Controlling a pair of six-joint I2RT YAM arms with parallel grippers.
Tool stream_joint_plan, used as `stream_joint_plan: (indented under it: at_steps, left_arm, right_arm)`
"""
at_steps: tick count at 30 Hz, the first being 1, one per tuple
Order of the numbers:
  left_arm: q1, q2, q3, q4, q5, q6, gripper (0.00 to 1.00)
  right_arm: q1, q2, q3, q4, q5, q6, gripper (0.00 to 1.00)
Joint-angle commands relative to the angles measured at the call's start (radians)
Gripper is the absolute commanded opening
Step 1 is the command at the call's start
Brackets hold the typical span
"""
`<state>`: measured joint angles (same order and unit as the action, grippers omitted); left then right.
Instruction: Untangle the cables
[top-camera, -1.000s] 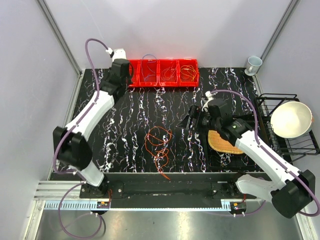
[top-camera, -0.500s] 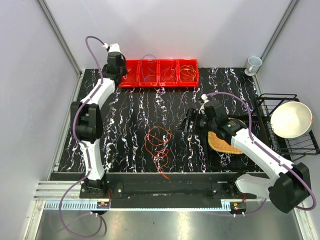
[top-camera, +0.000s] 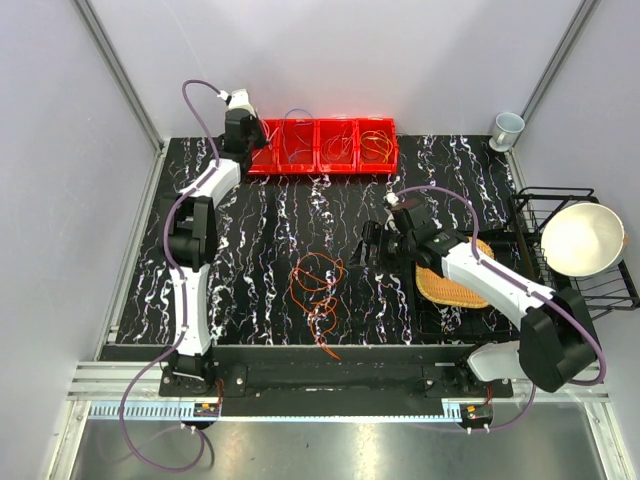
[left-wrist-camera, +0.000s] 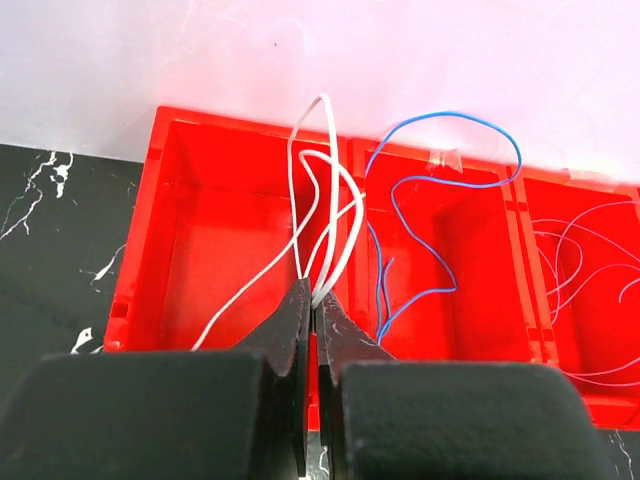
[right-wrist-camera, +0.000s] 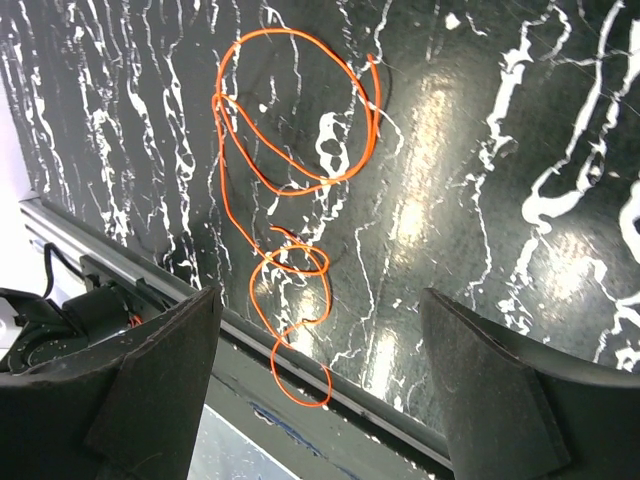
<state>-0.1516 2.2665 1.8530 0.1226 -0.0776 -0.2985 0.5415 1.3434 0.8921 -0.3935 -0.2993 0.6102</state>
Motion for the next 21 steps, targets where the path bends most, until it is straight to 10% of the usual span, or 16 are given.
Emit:
stream_joint_plan:
  at_steps: [1,4,21]
  left_arm:
    - [0.003,0.001,0.052,0.086,-0.007,0.009,0.25]
    - [0.003,-0.025,0.069,0.003,-0.143,-0.036,0.98]
    - [-0.166,-0.672,-0.317,-0.523,-0.222,-0.088,0.97]
  right_arm:
    - [0.003,0.014,0.038,0.077,-0.043,-0.006,0.85]
    - [0.002,0.022,0.039,0.084,-0.052,-0.001,0.85]
    - [0.003,-0.096,-0.031,0.047,-0.032,0.034,0.85]
